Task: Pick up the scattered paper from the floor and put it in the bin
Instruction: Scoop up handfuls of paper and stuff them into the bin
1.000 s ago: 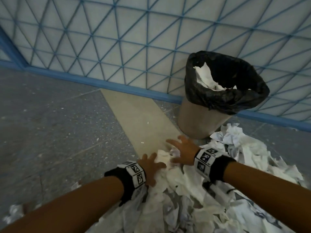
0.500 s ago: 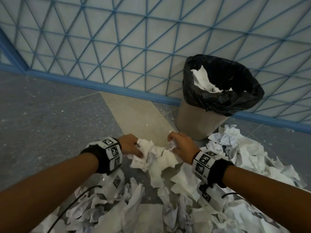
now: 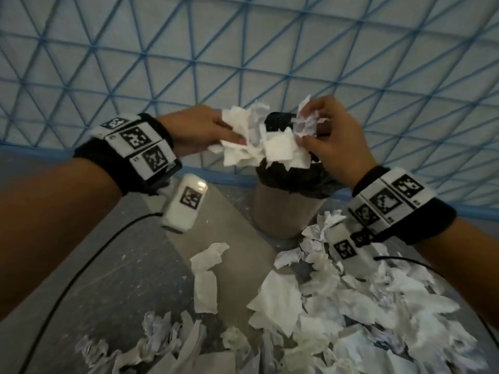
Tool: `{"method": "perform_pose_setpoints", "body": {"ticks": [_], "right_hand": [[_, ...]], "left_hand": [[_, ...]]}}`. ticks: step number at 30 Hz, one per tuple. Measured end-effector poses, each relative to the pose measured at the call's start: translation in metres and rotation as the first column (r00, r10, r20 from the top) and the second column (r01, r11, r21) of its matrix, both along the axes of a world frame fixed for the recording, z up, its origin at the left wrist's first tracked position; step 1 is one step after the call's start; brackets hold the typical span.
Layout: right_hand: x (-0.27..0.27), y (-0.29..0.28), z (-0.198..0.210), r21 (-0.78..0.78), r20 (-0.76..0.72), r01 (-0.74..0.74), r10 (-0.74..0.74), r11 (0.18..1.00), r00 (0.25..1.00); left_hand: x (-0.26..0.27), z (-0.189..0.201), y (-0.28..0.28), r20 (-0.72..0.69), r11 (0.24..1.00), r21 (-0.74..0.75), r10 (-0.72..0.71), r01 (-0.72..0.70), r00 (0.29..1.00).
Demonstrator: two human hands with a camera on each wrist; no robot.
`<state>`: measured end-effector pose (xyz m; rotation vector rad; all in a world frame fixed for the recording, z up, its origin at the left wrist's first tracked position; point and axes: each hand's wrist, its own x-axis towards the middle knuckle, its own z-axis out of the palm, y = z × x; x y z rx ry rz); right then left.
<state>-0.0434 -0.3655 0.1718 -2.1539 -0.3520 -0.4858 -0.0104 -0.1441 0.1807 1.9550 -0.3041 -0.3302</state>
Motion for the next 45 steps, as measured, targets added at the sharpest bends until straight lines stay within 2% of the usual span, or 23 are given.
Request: {"method": "perform_pose_setpoints", "body": {"ticks": [2, 4, 7, 9, 11, 12, 14, 16, 18, 19, 21, 23, 25, 27, 29, 31, 34, 36, 38, 40, 42, 43, 45], "right_hand": [[0.021, -0.018, 0.007, 0.028, 0.064, 0.144, -0.145, 0.989, 0.987], [0.037, -0.03, 0.006, 0.07, 0.133, 0.242, -0.25, 0.968, 0.959], [0.055, -0.041, -0.007, -0.073, 0.192, 0.354, -0.335, 0.933, 0.922], [0.064, -0.045, -0.019, -0.352, 0.11, 0.317, -0.297, 0.881, 0.948], [0.07, -0.046, -0.024, -0.646, -0.142, 0.11, -0.26, 0.755, 0.955], [0.07, -0.044, -0.023, -0.715, -0.289, -0.013, -0.279, 0.699, 0.916], [0.072, -0.046, -0.014, -0.729, -0.405, -0.083, -0.329, 0.68, 0.853], [0.072, -0.05, -0.003, -0.654, -0.315, 0.073, -0.36, 0.753, 0.878], [0.072, -0.051, 0.004, -0.581, -0.212, 0.157, -0.335, 0.799, 0.918], [0.07, -0.048, 0.004, -0.583, -0.243, 0.107, -0.299, 0.805, 0.923], [0.065, -0.034, -0.005, -0.642, -0.414, -0.091, -0.245, 0.761, 0.877], [0.066, -0.024, -0.02, -0.69, -0.515, -0.196, -0.283, 0.697, 0.809], [0.066, -0.019, -0.027, -0.711, -0.422, -0.111, -0.294, 0.695, 0.858], [0.059, -0.01, -0.029, -0.669, -0.134, 0.074, -0.218, 0.74, 0.967], [0.04, 0.011, -0.033, -0.549, 0.095, 0.084, -0.038, 0.832, 0.995], [0.017, 0.042, -0.051, -0.509, 0.105, -0.105, 0.182, 0.854, 0.978], [0.002, 0.088, -0.112, -0.582, -0.234, -0.412, 0.341, 0.701, 0.91], [-0.003, 0.114, -0.157, -0.56, -0.529, -0.566, 0.264, 0.606, 0.806], [-0.011, 0.129, -0.195, -0.524, -0.704, -0.664, 0.169, 0.533, 0.69], [-0.018, 0.135, -0.226, -0.558, -0.769, -0.736, 0.096, 0.383, 0.632], [-0.027, 0.135, -0.247, -0.614, -0.755, -0.751, 0.096, 0.242, 0.648], [-0.032, 0.134, -0.253, -0.635, -0.733, -0.742, 0.136, 0.214, 0.666], [-0.035, 0.132, -0.256, -0.647, -0.68, -0.715, 0.223, 0.265, 0.699]], "left_hand": [[0.011, 0.016, -0.029, 0.156, 0.994, -0.037, 0.106, -0.102, 0.982], [0.022, 0.024, -0.061, 0.362, 0.973, 0.104, 0.155, -0.205, 0.919], [0.037, 0.013, -0.109, 0.59, 0.877, 0.393, -0.011, -0.275, 0.807], [0.047, -0.009, -0.137, 0.519, 0.787, 0.588, -0.188, -0.188, 0.834], [0.057, -0.034, -0.148, 0.338, 0.59, 0.802, -0.315, -0.096, 0.887], [0.062, -0.044, -0.147, 0.285, 0.491, 0.866, -0.326, -0.096, 0.901], [0.071, -0.054, -0.145, 0.281, 0.382, 0.912, -0.309, -0.152, 0.909], [0.077, -0.051, -0.146, 0.19, 0.281, 0.955, -0.312, -0.1, 0.931], [0.082, -0.049, -0.149, 0.097, 0.239, 0.971, -0.393, 0.0, 0.915], [0.079, -0.048, -0.149, 0.062, 0.297, 0.952, -0.414, 0.07, 0.908], [0.076, -0.047, -0.149, 0.014, 0.516, 0.837, -0.354, 0.183, 0.935], [0.072, -0.04, -0.141, 0.159, 0.75, 0.656, -0.245, 0.083, 0.956], [0.063, -0.036, -0.12, 0.283, 0.913, 0.408, -0.095, -0.03, 0.954], [0.039, -0.037, -0.09, 0.389, 0.974, 0.204, 0.011, -0.097, 0.921], [0.01, -0.05, -0.054, 0.45, 0.974, 0.17, 0.06, -0.151, 0.891], [-0.02, -0.073, -0.015, 0.409, 0.938, 0.308, 0.019, -0.158, 0.912], [-0.064, -0.123, 0.049, 0.09, 0.783, 0.621, -0.027, -0.035, 0.996], [-0.101, -0.153, 0.086, -0.133, 0.653, 0.749, -0.013, 0.109, 0.991], [-0.139, -0.178, 0.109, -0.287, 0.564, 0.796, 0.029, 0.222, 0.957], [-0.17, -0.201, 0.115, -0.373, 0.575, 0.77, 0.052, 0.278, 0.926], [-0.193, -0.217, 0.107, -0.393, 0.64, 0.712, 0.026, 0.287, 0.919], [-0.202, -0.223, 0.099, -0.395, 0.668, 0.688, 0.018, 0.283, 0.918], [-0.214, -0.235, 0.084, -0.406, 0.68, 0.671, 0.001, 0.297, 0.914]]}}
